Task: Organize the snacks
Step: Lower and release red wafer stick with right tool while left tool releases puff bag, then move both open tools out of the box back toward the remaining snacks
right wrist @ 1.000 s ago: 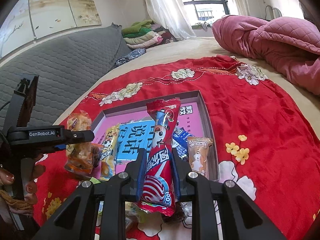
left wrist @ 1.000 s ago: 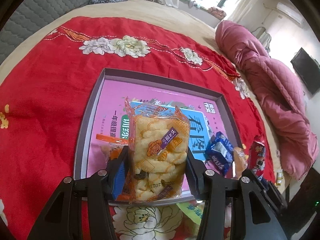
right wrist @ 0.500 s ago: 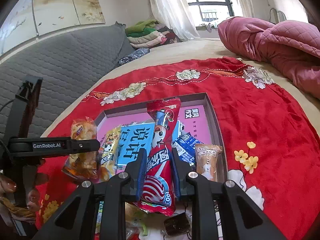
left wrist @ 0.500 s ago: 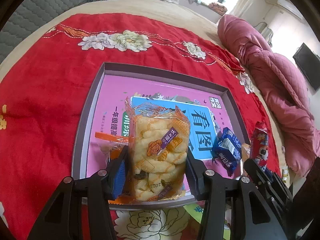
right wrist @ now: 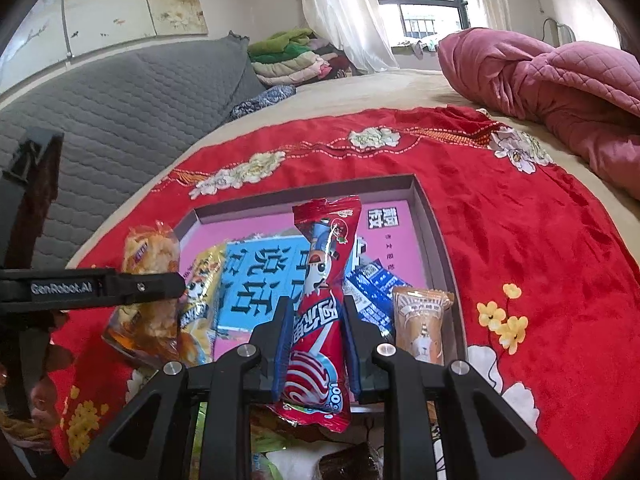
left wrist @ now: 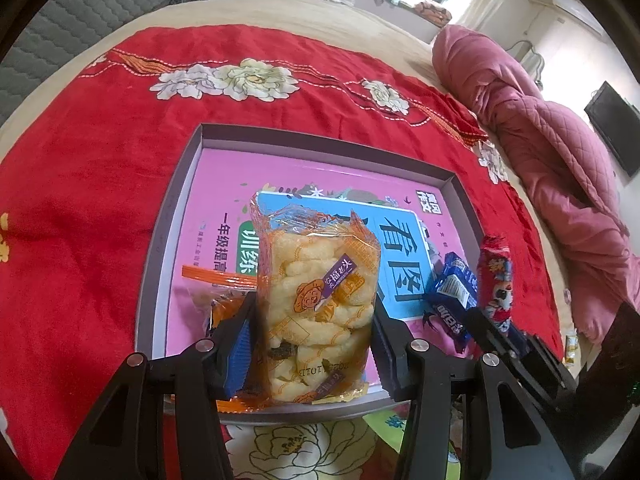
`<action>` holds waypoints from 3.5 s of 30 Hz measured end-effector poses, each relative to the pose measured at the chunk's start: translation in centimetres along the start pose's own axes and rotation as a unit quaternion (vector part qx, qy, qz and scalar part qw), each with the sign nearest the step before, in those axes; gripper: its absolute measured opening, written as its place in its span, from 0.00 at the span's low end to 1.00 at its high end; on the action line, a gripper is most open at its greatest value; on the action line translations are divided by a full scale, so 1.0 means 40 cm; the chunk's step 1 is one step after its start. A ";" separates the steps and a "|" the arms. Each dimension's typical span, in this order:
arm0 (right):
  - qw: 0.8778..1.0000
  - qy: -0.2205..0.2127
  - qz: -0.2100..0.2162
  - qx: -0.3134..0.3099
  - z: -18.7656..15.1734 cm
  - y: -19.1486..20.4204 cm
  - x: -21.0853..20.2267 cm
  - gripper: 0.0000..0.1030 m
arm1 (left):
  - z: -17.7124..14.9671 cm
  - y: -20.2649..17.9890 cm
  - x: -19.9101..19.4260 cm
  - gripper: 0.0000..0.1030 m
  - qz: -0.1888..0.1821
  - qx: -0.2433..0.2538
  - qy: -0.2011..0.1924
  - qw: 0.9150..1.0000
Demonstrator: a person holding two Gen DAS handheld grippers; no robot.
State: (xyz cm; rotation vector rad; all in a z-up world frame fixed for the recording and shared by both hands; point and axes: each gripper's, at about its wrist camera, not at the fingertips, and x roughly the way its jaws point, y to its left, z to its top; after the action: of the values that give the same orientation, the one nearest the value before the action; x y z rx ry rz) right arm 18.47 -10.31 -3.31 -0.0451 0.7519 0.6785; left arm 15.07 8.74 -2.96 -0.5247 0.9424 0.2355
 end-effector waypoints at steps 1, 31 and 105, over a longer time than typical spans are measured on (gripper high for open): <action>1.000 0.001 -0.001 0.001 -0.001 -0.002 0.001 0.23 | 0.000 0.000 0.001 0.51 0.000 -0.001 0.000 1.000; 1.000 0.010 -0.001 0.011 -0.015 -0.020 0.015 0.24 | -0.003 -0.012 0.008 0.51 -0.001 0.004 0.006 1.000; 0.998 -0.033 -0.007 0.051 -0.020 -0.033 -0.182 0.56 | -0.095 0.024 -0.170 0.68 -0.002 0.030 -0.006 1.000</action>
State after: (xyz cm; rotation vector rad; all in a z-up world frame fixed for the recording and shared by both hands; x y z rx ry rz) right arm 14.90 -15.59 0.51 0.0656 0.7212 0.6248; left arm 8.09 7.78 0.48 -0.4692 0.9328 0.2054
